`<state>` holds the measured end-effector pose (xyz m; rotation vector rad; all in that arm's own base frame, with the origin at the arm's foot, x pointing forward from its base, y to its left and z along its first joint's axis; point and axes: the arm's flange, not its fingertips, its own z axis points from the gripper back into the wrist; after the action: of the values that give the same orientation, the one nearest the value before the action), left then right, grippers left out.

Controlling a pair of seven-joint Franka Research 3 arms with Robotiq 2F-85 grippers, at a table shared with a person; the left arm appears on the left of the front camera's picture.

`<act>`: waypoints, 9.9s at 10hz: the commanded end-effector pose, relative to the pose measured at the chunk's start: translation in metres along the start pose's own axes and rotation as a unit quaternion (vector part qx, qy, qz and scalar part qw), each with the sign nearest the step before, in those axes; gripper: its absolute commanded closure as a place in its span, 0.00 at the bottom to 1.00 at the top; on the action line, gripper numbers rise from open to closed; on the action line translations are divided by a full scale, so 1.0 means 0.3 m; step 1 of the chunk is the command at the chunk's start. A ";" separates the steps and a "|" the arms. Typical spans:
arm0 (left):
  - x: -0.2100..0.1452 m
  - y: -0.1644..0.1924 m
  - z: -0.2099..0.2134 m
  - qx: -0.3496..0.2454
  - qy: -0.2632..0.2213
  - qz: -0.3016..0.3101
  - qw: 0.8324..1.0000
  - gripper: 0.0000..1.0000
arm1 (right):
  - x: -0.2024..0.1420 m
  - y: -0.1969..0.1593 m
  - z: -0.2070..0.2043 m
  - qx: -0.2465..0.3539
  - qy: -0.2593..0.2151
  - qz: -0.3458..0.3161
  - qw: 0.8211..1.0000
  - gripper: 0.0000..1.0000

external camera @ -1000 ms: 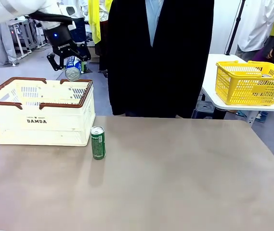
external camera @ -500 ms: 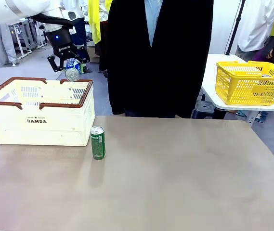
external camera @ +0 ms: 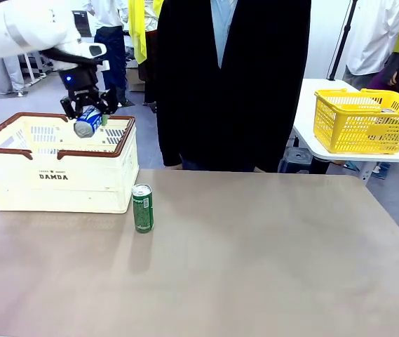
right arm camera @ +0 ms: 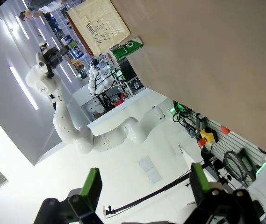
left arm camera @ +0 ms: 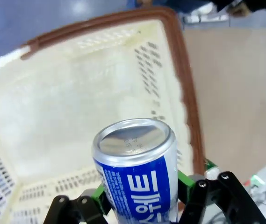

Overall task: Place the drinks into the Shopping basket.
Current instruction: Pick up one drink and place it into the Shopping basket.

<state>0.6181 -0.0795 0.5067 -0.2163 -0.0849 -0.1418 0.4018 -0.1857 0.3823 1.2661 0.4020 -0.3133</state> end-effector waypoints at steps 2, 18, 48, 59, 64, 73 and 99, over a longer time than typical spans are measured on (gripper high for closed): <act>0.008 0.037 -0.133 -0.028 -0.022 0.028 0.999 1.00 | -0.009 0.008 -0.010 -0.003 -0.005 -0.005 1.000 0.00; 0.041 0.106 -0.338 0.022 -0.001 0.075 0.997 0.00 | -0.009 0.008 -0.010 -0.003 -0.005 -0.005 1.000 0.00; -1.061 0.158 0.262 -0.356 0.014 -0.098 0.929 0.00 | -0.009 0.008 -0.010 -0.003 -0.005 -0.005 1.000 0.00; -0.982 -0.535 0.064 -0.083 -0.107 0.032 0.990 0.00 | -0.009 0.008 -0.010 -0.003 -0.005 -0.005 1.000 0.00; -0.844 -0.749 -0.132 0.104 -0.131 0.092 0.982 0.00 | -0.009 0.008 -0.010 -0.003 -0.005 -0.005 1.000 0.00; -0.614 -0.600 -0.289 0.060 -0.028 -0.035 0.997 0.00 | -0.009 0.008 -0.010 -0.003 -0.005 -0.005 1.000 0.00; -0.639 -0.655 -0.019 -0.006 -0.073 -0.037 0.997 1.00 | -0.009 0.008 -0.010 -0.003 -0.005 -0.005 1.000 0.00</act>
<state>0.4155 -0.2710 0.4816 -0.1874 -0.2103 -0.1712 0.4021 -0.1854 0.3822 1.2658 0.4026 -0.3129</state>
